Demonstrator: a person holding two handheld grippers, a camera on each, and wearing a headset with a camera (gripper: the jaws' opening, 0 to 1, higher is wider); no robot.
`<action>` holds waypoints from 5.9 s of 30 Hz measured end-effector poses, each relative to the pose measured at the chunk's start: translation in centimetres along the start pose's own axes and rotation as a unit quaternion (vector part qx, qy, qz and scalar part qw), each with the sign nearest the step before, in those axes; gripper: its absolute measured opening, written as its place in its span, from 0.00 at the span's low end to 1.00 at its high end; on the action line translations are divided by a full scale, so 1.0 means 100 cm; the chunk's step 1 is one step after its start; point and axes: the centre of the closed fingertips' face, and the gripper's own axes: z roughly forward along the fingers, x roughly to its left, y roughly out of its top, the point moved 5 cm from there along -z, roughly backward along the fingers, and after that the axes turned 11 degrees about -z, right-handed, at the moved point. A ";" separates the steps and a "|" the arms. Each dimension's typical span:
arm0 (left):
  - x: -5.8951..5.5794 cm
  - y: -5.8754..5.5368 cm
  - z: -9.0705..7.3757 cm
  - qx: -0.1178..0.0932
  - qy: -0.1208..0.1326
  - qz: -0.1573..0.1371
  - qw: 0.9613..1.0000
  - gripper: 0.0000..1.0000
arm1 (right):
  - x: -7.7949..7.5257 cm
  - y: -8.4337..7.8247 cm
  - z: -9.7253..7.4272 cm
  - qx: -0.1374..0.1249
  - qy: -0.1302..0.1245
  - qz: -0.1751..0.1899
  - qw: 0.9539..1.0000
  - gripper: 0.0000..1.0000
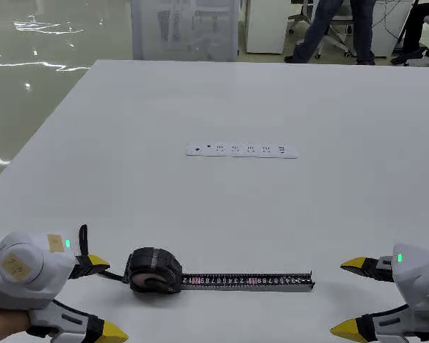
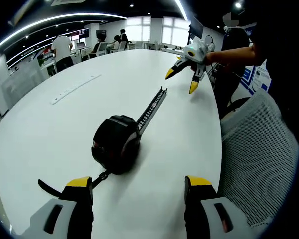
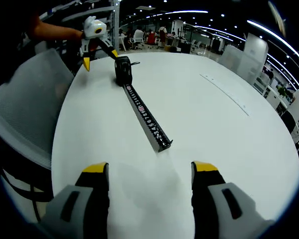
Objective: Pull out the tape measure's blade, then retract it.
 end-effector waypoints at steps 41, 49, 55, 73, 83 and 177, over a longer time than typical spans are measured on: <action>-0.062 0.015 -0.012 -0.172 0.113 -0.140 0.969 0.95 | 0.043 0.045 -0.016 -0.075 -0.129 0.147 0.978 0.90; -0.071 0.026 -0.015 -0.190 0.118 -0.165 0.960 1.00 | 0.049 0.055 -0.018 -0.082 -0.124 0.155 0.977 0.95; -0.075 0.029 -0.016 -0.196 0.117 -0.163 0.960 1.00 | 0.048 0.066 -0.018 -0.090 -0.122 0.159 0.976 0.98; -0.071 0.031 -0.017 -0.194 0.130 -0.172 0.957 1.00 | 0.047 0.074 -0.015 -0.086 -0.118 0.159 0.976 0.98; -0.075 0.031 -0.014 -0.189 0.134 -0.169 0.958 1.00 | 0.050 0.074 -0.013 -0.082 -0.113 0.151 0.979 0.98; -0.007 0.046 0.051 -0.166 0.257 -0.306 0.902 0.84 | -0.021 0.009 0.027 -0.065 0.016 -0.026 0.997 0.36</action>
